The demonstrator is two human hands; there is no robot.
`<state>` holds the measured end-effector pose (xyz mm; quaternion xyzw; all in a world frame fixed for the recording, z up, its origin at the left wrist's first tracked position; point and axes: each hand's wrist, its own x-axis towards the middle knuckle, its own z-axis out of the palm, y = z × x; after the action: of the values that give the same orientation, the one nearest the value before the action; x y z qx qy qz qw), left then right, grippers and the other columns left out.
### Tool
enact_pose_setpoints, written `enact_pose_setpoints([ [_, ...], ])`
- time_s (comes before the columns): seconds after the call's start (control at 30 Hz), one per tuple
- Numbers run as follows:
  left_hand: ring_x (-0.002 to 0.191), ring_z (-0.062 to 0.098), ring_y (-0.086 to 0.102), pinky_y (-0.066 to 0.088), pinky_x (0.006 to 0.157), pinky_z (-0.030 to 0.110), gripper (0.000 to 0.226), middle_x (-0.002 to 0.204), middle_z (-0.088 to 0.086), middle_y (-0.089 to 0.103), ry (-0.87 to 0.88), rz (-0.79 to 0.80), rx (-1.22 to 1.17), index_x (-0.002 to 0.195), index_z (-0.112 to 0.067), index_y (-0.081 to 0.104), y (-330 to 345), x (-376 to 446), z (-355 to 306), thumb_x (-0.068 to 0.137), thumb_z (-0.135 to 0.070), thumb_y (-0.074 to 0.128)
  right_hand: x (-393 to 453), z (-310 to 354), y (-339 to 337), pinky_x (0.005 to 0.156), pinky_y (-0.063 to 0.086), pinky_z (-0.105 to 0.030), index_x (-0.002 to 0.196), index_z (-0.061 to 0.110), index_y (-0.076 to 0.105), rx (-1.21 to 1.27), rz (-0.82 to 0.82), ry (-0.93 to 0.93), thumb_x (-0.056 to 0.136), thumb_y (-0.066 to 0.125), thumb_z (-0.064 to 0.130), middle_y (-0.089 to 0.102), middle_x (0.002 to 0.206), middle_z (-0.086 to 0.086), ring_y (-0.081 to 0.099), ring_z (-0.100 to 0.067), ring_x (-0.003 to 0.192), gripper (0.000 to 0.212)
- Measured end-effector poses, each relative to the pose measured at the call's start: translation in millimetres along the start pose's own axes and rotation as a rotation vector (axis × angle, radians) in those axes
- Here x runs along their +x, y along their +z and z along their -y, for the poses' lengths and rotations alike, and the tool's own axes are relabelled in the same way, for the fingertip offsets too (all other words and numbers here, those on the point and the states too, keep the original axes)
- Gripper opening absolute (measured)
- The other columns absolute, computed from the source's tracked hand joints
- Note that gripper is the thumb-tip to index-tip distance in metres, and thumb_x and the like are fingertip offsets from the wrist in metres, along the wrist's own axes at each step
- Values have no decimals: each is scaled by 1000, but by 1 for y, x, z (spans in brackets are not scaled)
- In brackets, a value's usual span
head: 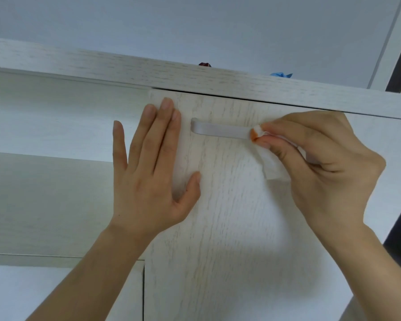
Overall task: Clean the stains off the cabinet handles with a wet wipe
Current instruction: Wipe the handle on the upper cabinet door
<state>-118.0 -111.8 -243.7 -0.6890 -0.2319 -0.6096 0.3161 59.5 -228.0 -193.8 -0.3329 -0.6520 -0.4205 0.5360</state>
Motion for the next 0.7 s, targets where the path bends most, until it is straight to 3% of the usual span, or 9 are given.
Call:
enact_pose_setpoints([
  [0.43, 145, 21, 8, 5, 117, 51, 70, 150, 19, 22, -26, 28, -3, 144, 3, 23, 0, 1, -3, 92, -39, 41, -13, -10, -9, 87, 48, -17, 106, 13, 64, 183, -55, 230, 86, 70, 15, 64, 101, 9, 63, -7, 94, 21],
  [0.7, 145, 23, 9, 5, 117, 50, 70, 150, 18, 20, -30, 34, -14, 144, 3, 23, -1, 1, -4, 92, -39, 41, -21, -11, -20, 83, 46, -11, 101, 18, 64, 77, -71, 222, 88, 69, 18, 61, 94, 12, 60, -4, 88, 14],
])
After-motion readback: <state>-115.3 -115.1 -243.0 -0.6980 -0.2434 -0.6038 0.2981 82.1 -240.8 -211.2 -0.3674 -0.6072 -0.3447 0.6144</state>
